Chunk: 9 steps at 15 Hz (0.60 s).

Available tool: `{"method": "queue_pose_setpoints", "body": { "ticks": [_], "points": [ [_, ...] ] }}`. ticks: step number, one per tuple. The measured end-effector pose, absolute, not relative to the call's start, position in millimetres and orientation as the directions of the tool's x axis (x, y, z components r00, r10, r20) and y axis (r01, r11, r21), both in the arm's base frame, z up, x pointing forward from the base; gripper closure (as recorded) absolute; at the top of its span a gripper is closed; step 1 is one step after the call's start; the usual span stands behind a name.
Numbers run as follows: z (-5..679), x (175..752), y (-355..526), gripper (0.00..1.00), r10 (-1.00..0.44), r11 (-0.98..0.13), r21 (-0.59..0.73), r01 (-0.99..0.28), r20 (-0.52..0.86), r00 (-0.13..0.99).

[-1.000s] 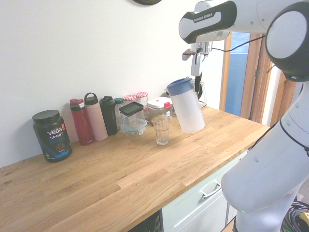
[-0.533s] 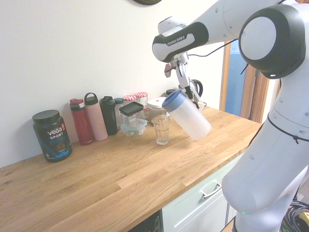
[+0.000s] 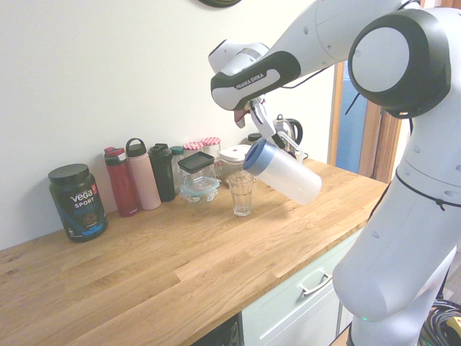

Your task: Pour me some water

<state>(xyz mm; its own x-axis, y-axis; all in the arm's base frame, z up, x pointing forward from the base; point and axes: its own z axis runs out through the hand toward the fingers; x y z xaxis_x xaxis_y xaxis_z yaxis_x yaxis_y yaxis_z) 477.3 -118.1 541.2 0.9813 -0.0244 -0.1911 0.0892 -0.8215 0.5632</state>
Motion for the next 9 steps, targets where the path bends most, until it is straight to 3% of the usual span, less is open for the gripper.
{"method": "queue_pose_setpoints", "body": {
  "ticks": [9],
  "points": [
    [540.5,478.4,-121.3,1.0,-0.052,-0.808,0.586,0.062,-0.174,0.983]
  ]
}}
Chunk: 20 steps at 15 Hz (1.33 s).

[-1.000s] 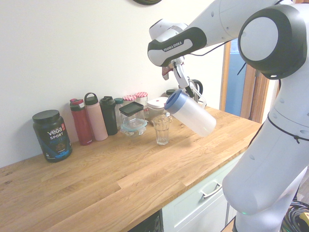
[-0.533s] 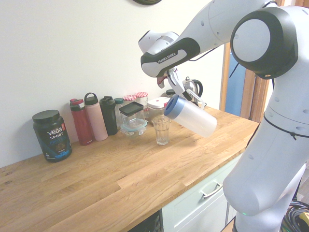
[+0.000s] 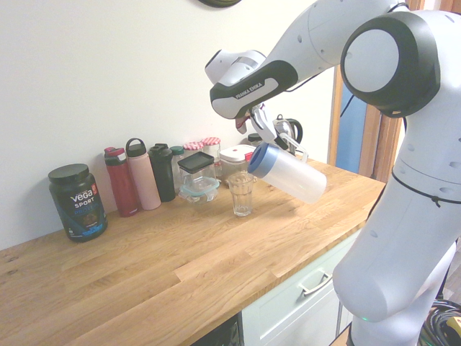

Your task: Pour me some water

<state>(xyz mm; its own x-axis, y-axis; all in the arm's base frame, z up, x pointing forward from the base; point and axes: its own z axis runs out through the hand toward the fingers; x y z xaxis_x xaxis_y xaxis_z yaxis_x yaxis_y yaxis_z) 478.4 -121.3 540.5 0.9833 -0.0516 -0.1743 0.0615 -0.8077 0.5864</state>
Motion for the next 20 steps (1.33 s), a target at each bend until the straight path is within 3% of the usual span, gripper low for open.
{"method": "queue_pose_setpoints", "body": {
  "ticks": [5,10,16,20],
  "points": [
    [587.0,451.1,-143.2,1.0,-0.104,-0.893,0.44,-0.094,0.003,0.995],
    [649.6,361.2,-142.1,1.0,-0.176,-0.943,0.248,-0.22,0.188,0.966],
    [643.6,255.7,-49.7,1.0,-0.425,-0.902,-0.025,-0.43,0.216,0.879],
    [594.1,255.7,46.9,1.0,-0.547,-0.837,-0.187,-0.514,0.308,0.779]
  ]
}}
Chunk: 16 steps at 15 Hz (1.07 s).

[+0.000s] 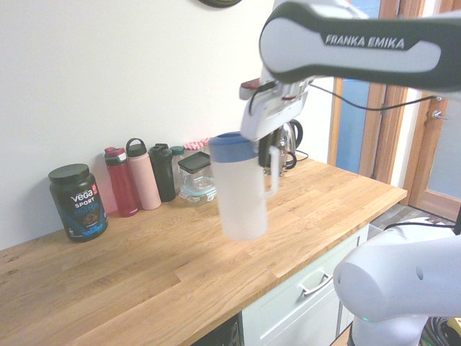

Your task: Pour me some water

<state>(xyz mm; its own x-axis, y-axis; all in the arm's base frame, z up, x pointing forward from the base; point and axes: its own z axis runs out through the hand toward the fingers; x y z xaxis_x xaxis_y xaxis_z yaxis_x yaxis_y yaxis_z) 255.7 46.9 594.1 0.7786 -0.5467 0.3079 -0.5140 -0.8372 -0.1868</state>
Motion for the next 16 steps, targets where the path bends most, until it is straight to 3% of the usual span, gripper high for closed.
{"method": "queue_pose_setpoints", "body": {
  "ticks": [4,12,16],
  "points": [
    [568.7,297.5,123.6,1.0,-0.595,-0.803,-0.299,-0.515,0.452,0.665],
    [509.2,411.5,183.7,1.0,-0.595,-0.799,-0.247,-0.548,0.459,0.66],
    [487.9,438.2,202.3,1.0,-0.598,-0.796,-0.222,-0.563,0.429,0.677]
  ]
}}
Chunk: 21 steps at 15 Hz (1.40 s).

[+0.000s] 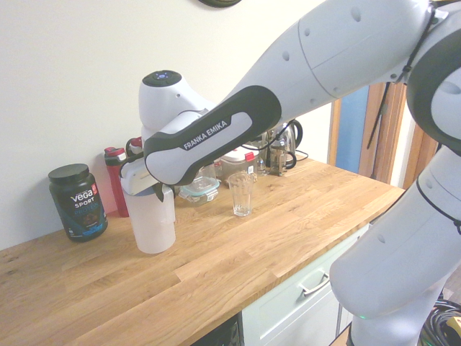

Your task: Pour me some water

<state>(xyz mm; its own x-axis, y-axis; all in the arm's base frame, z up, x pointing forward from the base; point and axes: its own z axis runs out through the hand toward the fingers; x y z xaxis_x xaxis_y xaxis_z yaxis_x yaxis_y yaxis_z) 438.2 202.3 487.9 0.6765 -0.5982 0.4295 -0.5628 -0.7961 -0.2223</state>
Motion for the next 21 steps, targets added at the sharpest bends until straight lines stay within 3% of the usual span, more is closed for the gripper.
{"method": "queue_pose_setpoints", "body": {
  "ticks": [1,2,14,21],
  "points": [
    [485.3,441.2,206.7,1.0,-0.598,-0.796,-0.219,-0.564,0.426,0.679],
    [485.4,443.6,209.6,0.0,-0.6,-0.795,-0.22,-0.565,0.421,0.68],
    [492.5,442.2,213.2,0.0,-0.603,-0.794,-0.202,-0.574,0.39,0.696],
    [534.5,370.1,212.9,0.0,-0.614,-0.783,-0.102,-0.613,0.284,0.737]
  ]
}}
